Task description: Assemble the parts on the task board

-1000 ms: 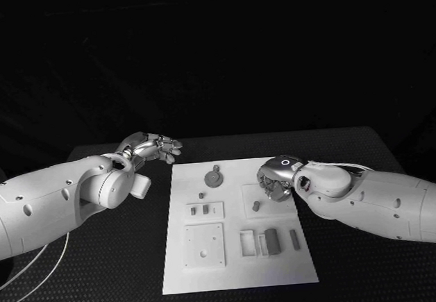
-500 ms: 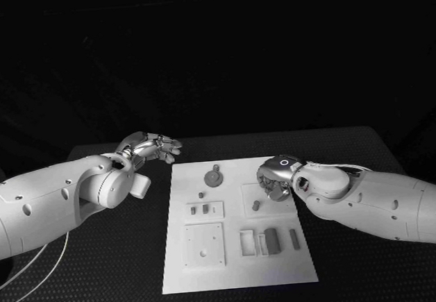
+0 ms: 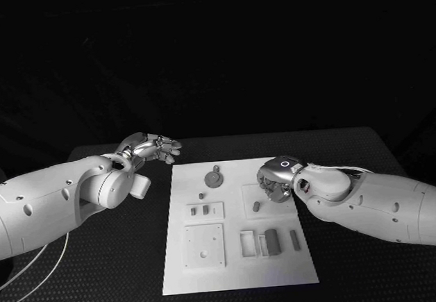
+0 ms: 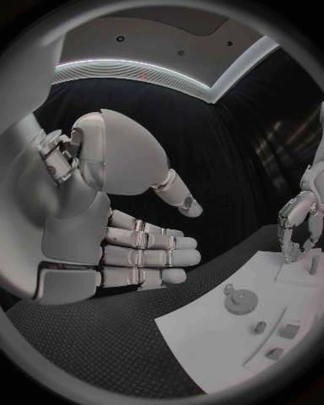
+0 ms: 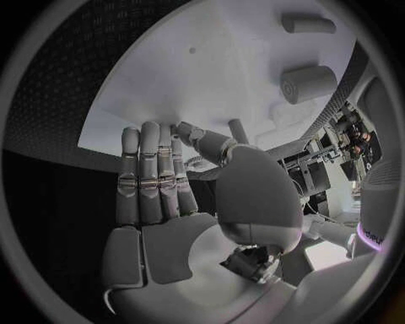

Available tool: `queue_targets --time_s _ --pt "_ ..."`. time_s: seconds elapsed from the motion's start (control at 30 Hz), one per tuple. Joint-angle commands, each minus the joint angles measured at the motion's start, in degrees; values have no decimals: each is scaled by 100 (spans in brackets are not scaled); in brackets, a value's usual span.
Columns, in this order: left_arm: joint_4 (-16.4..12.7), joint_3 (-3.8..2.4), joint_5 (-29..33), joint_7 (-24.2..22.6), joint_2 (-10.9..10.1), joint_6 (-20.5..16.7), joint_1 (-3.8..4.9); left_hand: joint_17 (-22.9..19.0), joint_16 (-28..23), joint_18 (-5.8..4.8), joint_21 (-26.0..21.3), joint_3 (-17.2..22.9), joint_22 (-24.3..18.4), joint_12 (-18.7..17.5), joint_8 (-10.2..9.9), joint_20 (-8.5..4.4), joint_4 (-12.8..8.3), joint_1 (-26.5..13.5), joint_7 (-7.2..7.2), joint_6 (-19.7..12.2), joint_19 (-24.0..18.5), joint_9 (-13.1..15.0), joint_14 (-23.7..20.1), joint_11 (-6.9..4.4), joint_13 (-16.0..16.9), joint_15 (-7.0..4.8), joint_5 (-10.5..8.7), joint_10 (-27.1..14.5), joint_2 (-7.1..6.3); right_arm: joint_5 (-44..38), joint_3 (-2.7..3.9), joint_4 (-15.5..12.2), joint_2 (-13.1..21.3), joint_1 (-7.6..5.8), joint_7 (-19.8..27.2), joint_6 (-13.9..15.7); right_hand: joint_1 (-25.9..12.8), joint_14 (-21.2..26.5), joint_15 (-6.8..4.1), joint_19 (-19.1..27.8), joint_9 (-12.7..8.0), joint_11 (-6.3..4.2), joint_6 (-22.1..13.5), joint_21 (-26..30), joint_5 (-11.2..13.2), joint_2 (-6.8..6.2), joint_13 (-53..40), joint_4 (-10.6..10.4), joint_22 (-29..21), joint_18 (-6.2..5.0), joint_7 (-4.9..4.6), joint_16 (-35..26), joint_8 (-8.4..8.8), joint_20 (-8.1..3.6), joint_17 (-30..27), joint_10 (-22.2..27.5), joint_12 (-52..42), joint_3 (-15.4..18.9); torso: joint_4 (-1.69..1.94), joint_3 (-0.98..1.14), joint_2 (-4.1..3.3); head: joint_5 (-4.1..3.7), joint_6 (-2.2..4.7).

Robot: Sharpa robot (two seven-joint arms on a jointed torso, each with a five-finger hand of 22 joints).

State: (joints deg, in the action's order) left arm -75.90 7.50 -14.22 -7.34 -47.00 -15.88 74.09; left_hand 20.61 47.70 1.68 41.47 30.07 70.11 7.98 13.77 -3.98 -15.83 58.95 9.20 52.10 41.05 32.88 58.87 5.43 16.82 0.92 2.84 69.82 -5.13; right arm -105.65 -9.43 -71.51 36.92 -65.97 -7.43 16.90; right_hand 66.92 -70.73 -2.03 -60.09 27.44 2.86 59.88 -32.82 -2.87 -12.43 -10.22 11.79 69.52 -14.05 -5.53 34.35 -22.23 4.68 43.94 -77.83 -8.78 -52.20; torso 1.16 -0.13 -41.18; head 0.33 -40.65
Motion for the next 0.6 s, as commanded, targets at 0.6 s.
queue_targets --time_s 0.6 --pt "31 -4 31 -50 8 91 15 18 -50 -47 -27 -44 -4 50 39 -67 -2 -45 12 -45 23 5 34 -6 7 5 13 -53 -6 65 24 -36 63 38 84 -231 -52 -56 -9 -70 35 -20 65 -32 10 -3 -34 -14 30 -94 0 24 -43 -26 58 -63 -23 -58 -1 -5 0 1 0"
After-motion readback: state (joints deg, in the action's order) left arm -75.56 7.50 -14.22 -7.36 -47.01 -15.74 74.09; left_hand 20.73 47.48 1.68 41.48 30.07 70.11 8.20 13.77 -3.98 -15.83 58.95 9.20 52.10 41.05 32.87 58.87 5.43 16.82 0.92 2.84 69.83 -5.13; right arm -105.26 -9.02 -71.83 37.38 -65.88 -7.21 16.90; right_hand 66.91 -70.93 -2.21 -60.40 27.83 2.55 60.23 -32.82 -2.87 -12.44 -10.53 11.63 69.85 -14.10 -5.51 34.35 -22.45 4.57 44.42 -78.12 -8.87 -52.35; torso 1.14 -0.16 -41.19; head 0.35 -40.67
